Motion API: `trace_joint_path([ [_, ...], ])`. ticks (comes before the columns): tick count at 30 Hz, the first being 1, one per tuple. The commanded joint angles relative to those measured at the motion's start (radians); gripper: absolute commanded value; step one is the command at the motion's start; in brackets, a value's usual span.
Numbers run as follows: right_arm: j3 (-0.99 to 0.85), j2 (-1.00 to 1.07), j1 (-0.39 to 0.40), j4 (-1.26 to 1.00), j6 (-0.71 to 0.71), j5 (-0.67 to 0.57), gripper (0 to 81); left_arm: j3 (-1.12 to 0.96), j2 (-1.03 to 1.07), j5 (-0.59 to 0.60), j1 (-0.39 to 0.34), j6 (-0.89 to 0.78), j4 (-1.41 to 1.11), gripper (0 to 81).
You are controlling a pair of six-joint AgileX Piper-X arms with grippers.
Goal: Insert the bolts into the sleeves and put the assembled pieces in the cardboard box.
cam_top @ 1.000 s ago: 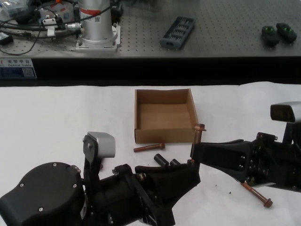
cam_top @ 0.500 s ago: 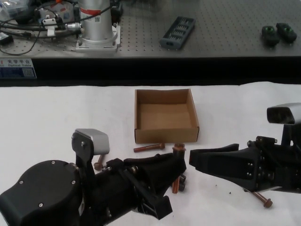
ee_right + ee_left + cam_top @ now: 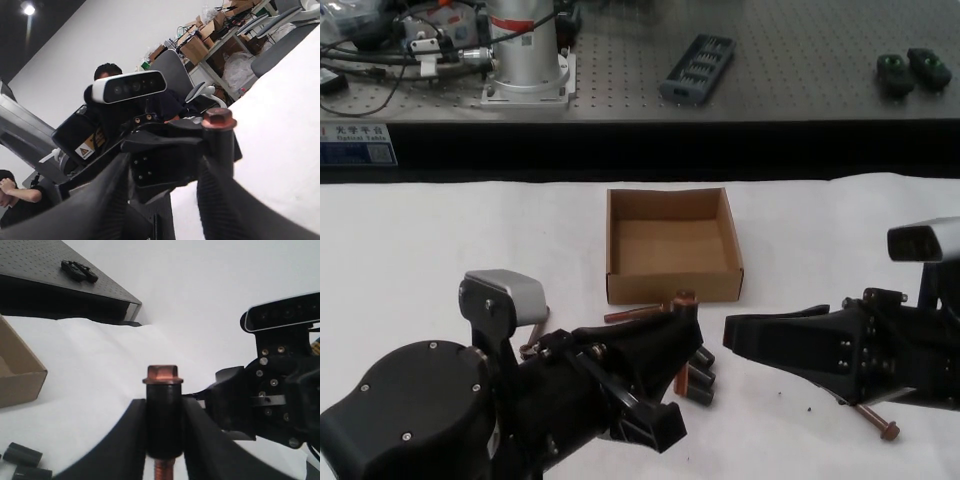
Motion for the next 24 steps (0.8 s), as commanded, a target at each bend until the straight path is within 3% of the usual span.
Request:
trace_joint_path([
  [1,-0.002,-0.015,-0.001,0.042,-0.021,0.013,32.8,-0.006,-0.005,-0.013,0.003,0.033,-0.003,8.6],
  [8,-0.002,-0.015,-0.001,0.044,-0.028,0.013,32.4,-0.006,-0.005,-0.013,0.003,0.059,0.032,8.6],
  [16,-0.004,-0.015,-0.007,0.044,-0.028,0.058,10.2,-0.006,0.009,-0.013,0.003,0.081,0.032,8.6],
  [24,-0.004,-0.015,-0.048,0.069,-0.028,0.104,8.5,-0.006,0.075,-0.013,0.003,0.043,-0.073,8.6],
])
